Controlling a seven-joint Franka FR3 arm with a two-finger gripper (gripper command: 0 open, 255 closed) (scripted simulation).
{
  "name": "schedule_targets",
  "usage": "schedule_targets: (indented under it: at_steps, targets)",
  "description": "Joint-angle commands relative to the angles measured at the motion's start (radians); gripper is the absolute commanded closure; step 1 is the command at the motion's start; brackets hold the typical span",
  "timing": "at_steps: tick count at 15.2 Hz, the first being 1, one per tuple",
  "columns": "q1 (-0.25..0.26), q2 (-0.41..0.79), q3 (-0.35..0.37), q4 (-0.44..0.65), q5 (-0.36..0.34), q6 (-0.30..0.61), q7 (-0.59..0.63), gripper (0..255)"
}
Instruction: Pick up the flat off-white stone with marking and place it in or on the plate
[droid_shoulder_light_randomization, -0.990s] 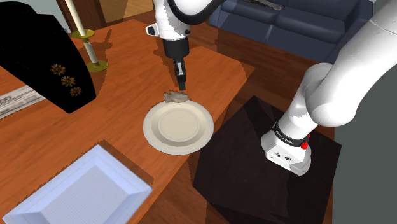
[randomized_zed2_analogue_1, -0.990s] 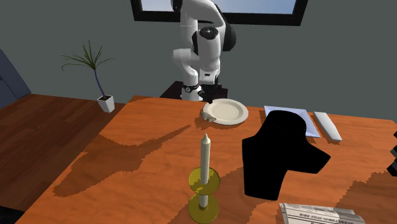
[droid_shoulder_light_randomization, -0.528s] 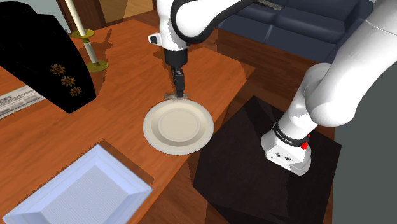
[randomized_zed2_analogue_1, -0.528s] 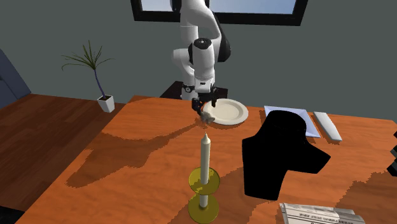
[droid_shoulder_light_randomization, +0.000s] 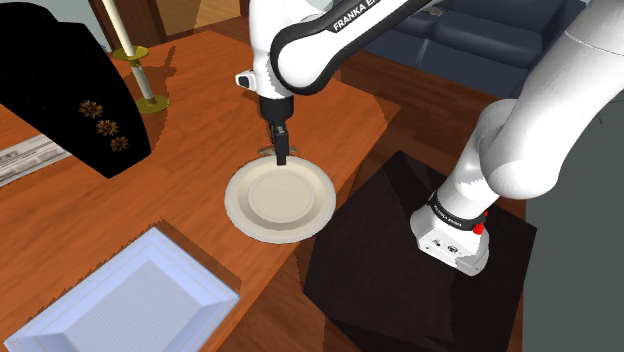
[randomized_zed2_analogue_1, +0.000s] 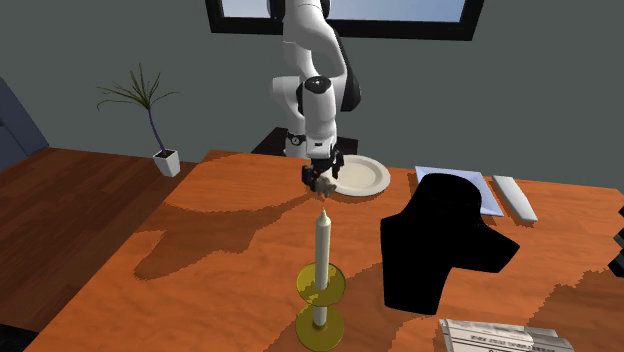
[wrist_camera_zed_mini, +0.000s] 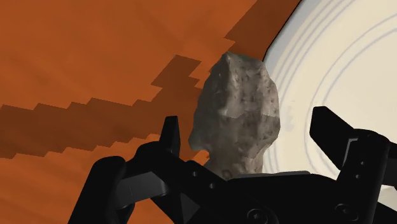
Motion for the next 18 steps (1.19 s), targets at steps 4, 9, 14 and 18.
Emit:
schedule_targets:
  at_steps: [4,9,14,18]
  targets:
    - [0.0,0.004,0.0,-0.006,0.0,0.011,-0.002,0]
    - [0.0,0.004,0.0,-0.006,0.0,0.011,-0.002,255]
    - [-0.001,0.0,-0.001,-0.006,0.0,0.007,-0.002,255]
    - [-0.001,-0.005,0.0,-0.001,0.0,-0.003,-0.001,255]
